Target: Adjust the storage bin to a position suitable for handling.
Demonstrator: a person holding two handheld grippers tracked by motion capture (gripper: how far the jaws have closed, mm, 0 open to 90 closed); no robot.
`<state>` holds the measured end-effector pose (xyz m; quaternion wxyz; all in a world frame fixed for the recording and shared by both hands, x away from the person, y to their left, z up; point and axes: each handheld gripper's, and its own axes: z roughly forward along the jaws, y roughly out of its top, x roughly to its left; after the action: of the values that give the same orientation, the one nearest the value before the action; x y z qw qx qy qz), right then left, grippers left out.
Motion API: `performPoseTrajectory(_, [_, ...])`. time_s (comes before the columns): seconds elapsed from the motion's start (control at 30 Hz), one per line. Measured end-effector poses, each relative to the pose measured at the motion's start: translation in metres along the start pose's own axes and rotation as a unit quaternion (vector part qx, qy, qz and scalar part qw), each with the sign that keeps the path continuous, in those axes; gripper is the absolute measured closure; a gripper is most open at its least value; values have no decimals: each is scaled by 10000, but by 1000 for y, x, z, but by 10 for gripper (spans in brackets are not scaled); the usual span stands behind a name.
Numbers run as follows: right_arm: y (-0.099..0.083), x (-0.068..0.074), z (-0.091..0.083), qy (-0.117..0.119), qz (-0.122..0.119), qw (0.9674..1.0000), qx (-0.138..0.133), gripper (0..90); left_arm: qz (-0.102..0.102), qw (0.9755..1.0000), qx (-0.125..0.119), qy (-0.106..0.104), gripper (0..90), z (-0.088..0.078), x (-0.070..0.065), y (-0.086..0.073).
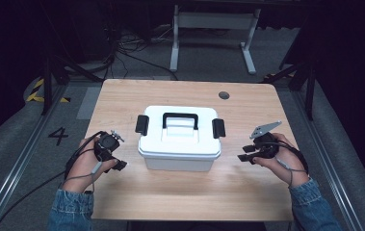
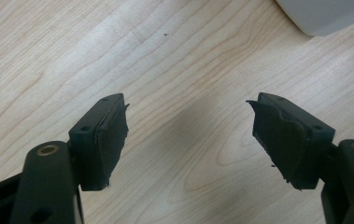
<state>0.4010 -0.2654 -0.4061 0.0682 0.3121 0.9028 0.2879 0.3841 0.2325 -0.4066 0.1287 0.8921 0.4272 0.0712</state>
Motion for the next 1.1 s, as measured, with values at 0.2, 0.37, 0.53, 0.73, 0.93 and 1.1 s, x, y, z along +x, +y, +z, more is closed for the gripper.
performPoseTrajectory(0.2, [8, 4, -4, 96, -117, 9998, -87, 536, -147, 9998, -124, 9, 272, -6, 2, -3])
performPoseTrajectory(0.37, [21, 5, -15, 143, -230, 9996, -105, 531, -119, 9998, -164, -4, 272, -9, 2, -2])
performPoseTrajectory(0.53, [37, 7, -32, 181, -296, 9991, -253, 539, -88, 9998, -191, -15, 271, -10, 1, -1])
performPoseTrajectory(0.73, [52, 7, -44, 237, -362, 9985, -349, 540, -124, 9997, -194, -45, 270, -11, 1, -2])
performPoseTrajectory(0.93, [71, 6, -57, 285, -432, 9976, -465, 539, -121, 9997, -193, -60, 269, -11, 0, -2])
performPoseTrajectory(1.1, [83, 8, -63, 319, -493, 9967, -552, 539, -118, 9997, -191, -61, 269, -11, 0, -2])
